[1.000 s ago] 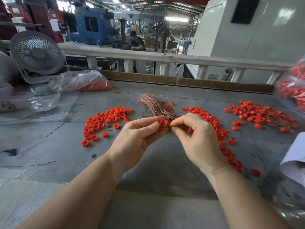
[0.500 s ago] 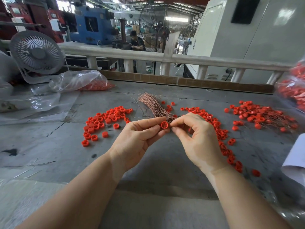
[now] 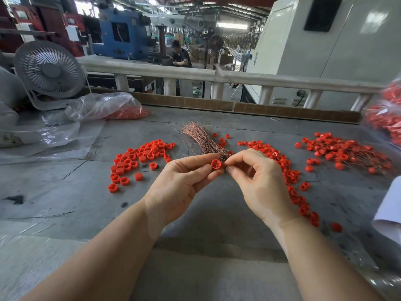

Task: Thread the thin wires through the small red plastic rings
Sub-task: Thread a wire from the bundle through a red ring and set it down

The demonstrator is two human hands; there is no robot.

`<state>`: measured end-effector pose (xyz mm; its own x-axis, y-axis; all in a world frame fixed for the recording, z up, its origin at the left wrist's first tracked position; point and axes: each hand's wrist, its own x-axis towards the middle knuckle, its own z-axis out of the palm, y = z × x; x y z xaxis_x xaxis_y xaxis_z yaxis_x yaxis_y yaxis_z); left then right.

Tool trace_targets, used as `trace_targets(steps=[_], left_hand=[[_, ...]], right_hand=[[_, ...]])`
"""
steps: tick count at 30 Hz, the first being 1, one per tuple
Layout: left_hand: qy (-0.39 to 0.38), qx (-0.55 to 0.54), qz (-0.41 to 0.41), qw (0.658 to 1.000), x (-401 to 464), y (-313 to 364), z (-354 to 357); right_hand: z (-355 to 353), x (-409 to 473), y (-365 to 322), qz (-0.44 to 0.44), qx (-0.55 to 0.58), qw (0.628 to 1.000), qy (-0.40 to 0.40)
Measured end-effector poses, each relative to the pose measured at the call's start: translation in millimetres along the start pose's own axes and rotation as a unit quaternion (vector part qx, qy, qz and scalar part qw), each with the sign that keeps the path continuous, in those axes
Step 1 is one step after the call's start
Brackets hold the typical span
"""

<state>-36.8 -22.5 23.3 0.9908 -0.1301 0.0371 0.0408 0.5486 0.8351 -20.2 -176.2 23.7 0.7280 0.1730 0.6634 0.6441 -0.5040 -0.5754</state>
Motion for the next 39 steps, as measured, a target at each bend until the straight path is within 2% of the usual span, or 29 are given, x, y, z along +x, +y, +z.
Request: trace_targets(steps=[17, 32, 39], left_hand=[[-0.017, -0.011, -0.039, 0.999, -1.8, -0.7, 2.1], [-0.029, 0.020, -0.031, 0.999, -2.0, -1.2, 1.3], [-0.022, -0.011, -0.032, 0.999, -1.1, -1.4, 2.9]], right_hand=[[1.3, -0.3, 0.0, 0.013, 0.032, 0.999, -0.009], [0.2, -0.4, -0.3, 0.009, 0.028, 1.000, -0.002], [0.9, -0.1, 0.1, 0.005, 0.025, 1.000, 0.002]])
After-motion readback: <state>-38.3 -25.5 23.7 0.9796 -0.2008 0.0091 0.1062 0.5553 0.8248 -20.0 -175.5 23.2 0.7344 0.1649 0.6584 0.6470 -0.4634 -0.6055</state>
